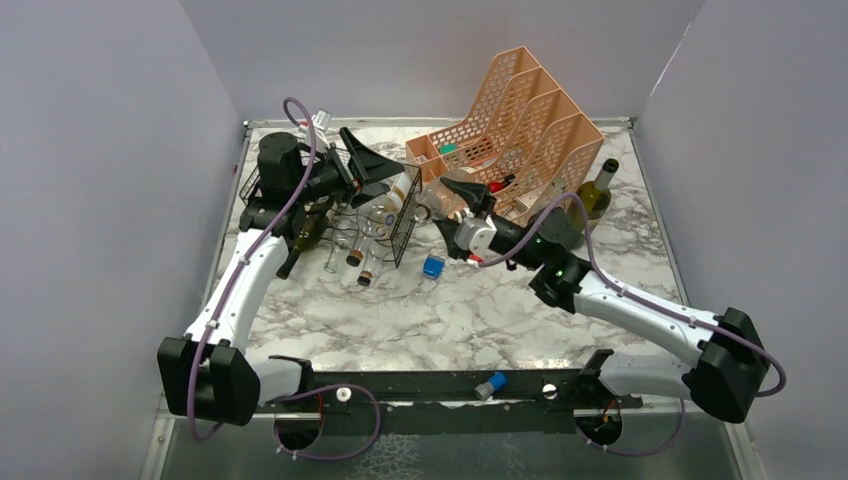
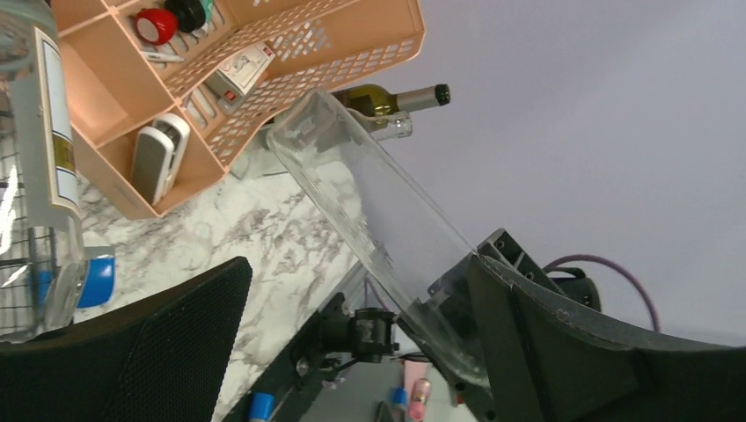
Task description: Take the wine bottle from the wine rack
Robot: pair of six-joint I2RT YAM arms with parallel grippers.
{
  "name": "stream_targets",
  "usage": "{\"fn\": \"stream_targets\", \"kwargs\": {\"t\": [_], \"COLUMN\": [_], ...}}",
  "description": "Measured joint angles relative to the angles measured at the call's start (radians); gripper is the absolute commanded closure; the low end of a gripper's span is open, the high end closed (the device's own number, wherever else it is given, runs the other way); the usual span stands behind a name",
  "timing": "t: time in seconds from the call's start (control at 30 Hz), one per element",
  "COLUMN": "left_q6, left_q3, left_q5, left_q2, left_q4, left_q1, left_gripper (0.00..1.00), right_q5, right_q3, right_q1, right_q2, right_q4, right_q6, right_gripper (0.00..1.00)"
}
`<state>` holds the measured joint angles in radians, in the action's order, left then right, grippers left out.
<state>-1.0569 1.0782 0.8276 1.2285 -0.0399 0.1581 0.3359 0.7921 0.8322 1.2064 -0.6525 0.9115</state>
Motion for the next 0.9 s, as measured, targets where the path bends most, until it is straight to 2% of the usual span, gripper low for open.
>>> {"fn": "stream_targets", "kwargs": {"t": [0.1,0.23,0.43,0.73,0.9], "left_q6": [0.070,0.142,0.186,0.203,0.208], "left_q3": [0.028,0.058,0.059,0.059,0.059], "left_q5": [-0.010,-0.026,-0.037,-0.037,-0.037], "left_q2": [0.000,0.000,-0.002,-0.002,-0.002], "left_q4": [-0.042,-0.085,-0.118,-0.125,-0.129], "left_q1": [0.000,0.000,0.000,0.000,0.000], "left_gripper": [0.01,0.01,0.01,0.01,0.01], "right_q5": [-0.082,-0.177,-0.295,-0.476,-0.515], "right_q3": [-0.002,-0.026,-0.135,-0.271,-0.325], "right_q1": [0.000,0.000,0.000,-0.024,-0.121], "right_q2": [-0.050,-0.129,-0.270,-0.274,-0.237], "right_q4": [0.090,0.217,0.344,0.343,0.281], "right_q6": [-0.128,-0.309,-0.550,-0.729,-0.826], "right_gripper": [0.66,0.76,0.76,0.75,0.76]}}
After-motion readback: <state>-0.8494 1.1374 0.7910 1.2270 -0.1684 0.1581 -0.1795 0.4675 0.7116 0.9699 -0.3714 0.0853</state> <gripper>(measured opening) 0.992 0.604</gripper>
